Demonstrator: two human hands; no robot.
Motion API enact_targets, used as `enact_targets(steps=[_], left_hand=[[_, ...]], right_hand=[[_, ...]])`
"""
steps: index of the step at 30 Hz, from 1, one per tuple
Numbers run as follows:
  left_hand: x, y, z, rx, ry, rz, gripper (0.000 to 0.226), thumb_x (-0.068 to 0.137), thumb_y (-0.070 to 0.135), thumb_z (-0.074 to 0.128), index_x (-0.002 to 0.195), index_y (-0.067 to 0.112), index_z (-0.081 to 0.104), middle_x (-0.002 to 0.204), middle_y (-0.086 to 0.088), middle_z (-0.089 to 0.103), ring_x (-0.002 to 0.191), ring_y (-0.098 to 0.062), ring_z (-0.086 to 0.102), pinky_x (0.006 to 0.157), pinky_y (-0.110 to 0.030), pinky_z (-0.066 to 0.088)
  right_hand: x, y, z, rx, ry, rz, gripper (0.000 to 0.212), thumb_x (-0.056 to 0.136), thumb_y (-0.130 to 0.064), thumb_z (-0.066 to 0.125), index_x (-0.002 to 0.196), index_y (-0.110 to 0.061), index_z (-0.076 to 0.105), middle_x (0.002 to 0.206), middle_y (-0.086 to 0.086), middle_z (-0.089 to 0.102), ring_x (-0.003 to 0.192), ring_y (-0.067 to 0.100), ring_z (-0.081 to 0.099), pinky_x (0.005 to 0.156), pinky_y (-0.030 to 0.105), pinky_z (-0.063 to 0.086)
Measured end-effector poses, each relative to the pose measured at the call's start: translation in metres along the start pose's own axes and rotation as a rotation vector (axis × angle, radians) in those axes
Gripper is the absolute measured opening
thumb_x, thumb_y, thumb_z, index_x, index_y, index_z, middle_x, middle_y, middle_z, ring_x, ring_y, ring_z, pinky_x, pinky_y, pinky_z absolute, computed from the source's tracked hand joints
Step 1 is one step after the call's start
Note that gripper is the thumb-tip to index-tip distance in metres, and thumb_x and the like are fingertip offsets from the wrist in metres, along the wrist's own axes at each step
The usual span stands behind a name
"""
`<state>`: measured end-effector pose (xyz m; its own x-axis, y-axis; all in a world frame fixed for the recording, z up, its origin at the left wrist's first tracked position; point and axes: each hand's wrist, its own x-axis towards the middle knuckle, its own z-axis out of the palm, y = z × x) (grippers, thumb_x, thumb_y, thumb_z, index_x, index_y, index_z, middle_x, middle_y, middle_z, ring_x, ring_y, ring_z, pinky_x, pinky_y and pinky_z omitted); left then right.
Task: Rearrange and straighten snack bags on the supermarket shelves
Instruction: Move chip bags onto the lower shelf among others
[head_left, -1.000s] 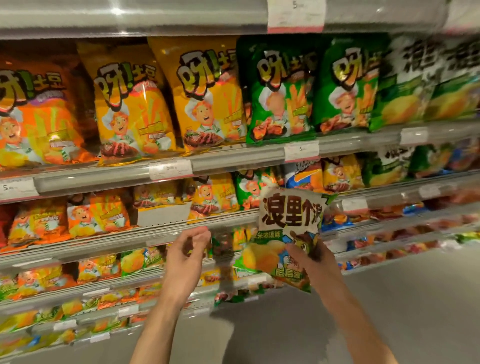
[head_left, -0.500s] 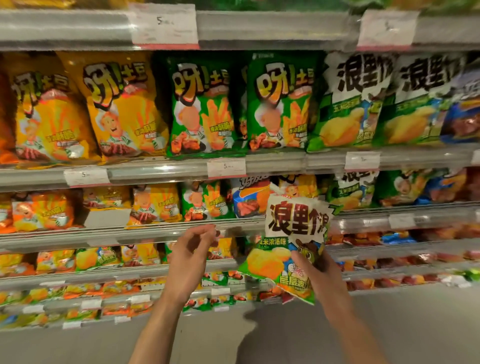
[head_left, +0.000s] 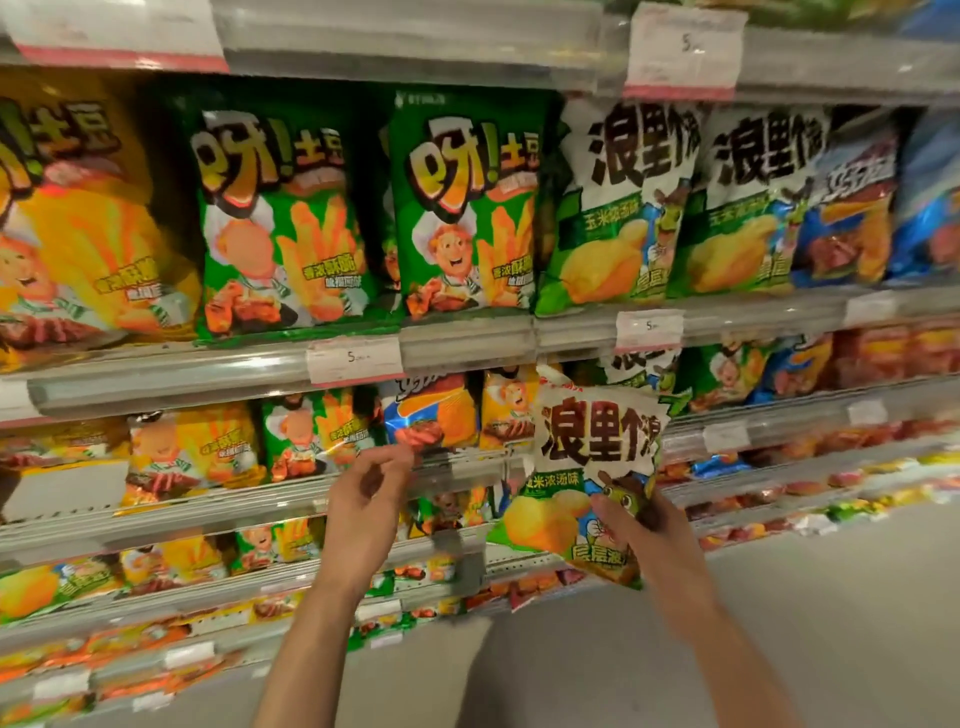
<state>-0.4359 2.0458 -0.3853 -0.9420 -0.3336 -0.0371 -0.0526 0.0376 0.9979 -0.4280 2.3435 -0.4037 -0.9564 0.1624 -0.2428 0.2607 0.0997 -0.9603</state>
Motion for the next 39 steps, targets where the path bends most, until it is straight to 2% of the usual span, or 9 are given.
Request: enact_targets(steps=[11, 15, 18, 21, 23, 30, 33, 36, 39], left_hand=[[0.016, -0.011, 0.084, 0.08, 0.132, -0.038, 0.012, 0.099, 0.024, 0.064, 0.093, 0.024, 0.073, 0.102, 0.016, 0.074, 0.101, -0.002, 0.066, 0.097, -0.04, 0.052], [0.022, -0.013, 0.133, 0.187, 0.183, -0.022, 0.006, 0.099, 0.026, 0.065, 0.103, 0.024, 0.068, 0.102, 0.019, 0.067, 0.103, 0.0, 0.062, 0.083, -0.019, 0.047], [0.036, -0.008, 0.159, 0.316, 0.169, 0.045, 0.018, 0.098, 0.023, 0.067, 0.108, 0.035, 0.058, 0.098, 0.027, 0.059, 0.091, 0.012, 0.059, 0.073, -0.003, 0.041], [0.052, -0.008, 0.175, 0.474, 0.132, 0.093, 0.016, 0.097, 0.017, 0.066, 0.112, 0.021, 0.062, 0.1, 0.002, 0.068, 0.095, -0.013, 0.066, 0.086, -0.037, 0.056], [0.062, -0.008, 0.182, 0.608, 0.13, 0.082, 0.027, 0.095, 0.021, 0.069, 0.117, 0.008, 0.059, 0.102, -0.01, 0.067, 0.097, -0.032, 0.065, 0.085, -0.046, 0.054], [0.081, -0.014, 0.19, 0.782, 0.174, 0.023, 0.05, 0.091, 0.044, 0.071, 0.121, 0.008, 0.054, 0.112, -0.014, 0.067, 0.111, -0.035, 0.054, 0.095, -0.045, 0.047], [0.087, -0.016, 0.186, 0.701, 0.168, 0.069, 0.038, 0.085, 0.042, 0.079, 0.087, 0.012, 0.056, 0.086, -0.011, 0.065, 0.088, -0.032, 0.061, 0.075, -0.044, 0.051], [0.088, -0.016, 0.182, 0.587, 0.168, 0.077, 0.041, 0.081, 0.039, 0.084, 0.083, 0.013, 0.053, 0.072, -0.004, 0.055, 0.072, -0.026, 0.055, 0.063, -0.039, 0.044], [0.09, -0.018, 0.179, 0.582, 0.128, 0.126, 0.043, 0.083, 0.04, 0.082, 0.098, 0.009, 0.057, 0.08, -0.011, 0.057, 0.079, -0.032, 0.057, 0.071, -0.047, 0.049]], right_hand=[[0.07, 0.003, -0.064, -0.07, -0.11, 0.012, 0.058, 0.066, -0.057, 0.08, 0.117, -0.035, 0.064, 0.092, -0.025, 0.077, 0.08, -0.002, 0.074, 0.057, 0.01, 0.053], [0.1, -0.001, -0.087, -0.047, -0.189, 0.025, 0.057, 0.068, -0.05, 0.083, 0.12, -0.036, 0.064, 0.096, -0.023, 0.077, 0.082, -0.003, 0.074, 0.058, 0.012, 0.055], [0.116, 0.002, -0.102, -0.075, -0.247, 0.034, 0.063, 0.065, -0.06, 0.083, 0.121, -0.039, 0.064, 0.108, -0.017, 0.077, 0.098, 0.005, 0.073, 0.084, 0.032, 0.059], [0.123, 0.003, -0.11, -0.071, -0.288, 0.051, 0.064, 0.063, -0.061, 0.085, 0.119, -0.038, 0.065, 0.108, -0.016, 0.077, 0.103, 0.009, 0.073, 0.097, 0.043, 0.056], [0.124, 0.003, -0.112, -0.06, -0.3, 0.059, 0.062, 0.063, -0.057, 0.087, 0.118, -0.037, 0.066, 0.109, -0.013, 0.078, 0.105, 0.012, 0.073, 0.1, 0.047, 0.055], [0.123, 0.0, -0.111, -0.036, -0.299, 0.077, 0.065, 0.063, -0.054, 0.086, 0.121, -0.036, 0.065, 0.109, -0.014, 0.077, 0.108, 0.013, 0.072, 0.102, 0.047, 0.054], [0.118, -0.001, -0.108, -0.032, -0.273, 0.076, 0.055, 0.066, -0.052, 0.082, 0.117, -0.039, 0.065, 0.1, -0.027, 0.075, 0.093, -0.007, 0.071, 0.078, 0.02, 0.057], [0.115, -0.001, -0.105, -0.028, -0.258, 0.066, 0.053, 0.067, -0.053, 0.082, 0.115, -0.041, 0.065, 0.098, -0.03, 0.074, 0.085, -0.014, 0.068, 0.06, 0.005, 0.049], [0.113, 0.0, -0.101, -0.023, -0.254, 0.078, 0.062, 0.063, -0.055, 0.083, 0.12, -0.039, 0.065, 0.103, -0.025, 0.076, 0.095, -0.005, 0.071, 0.074, 0.015, 0.054]])
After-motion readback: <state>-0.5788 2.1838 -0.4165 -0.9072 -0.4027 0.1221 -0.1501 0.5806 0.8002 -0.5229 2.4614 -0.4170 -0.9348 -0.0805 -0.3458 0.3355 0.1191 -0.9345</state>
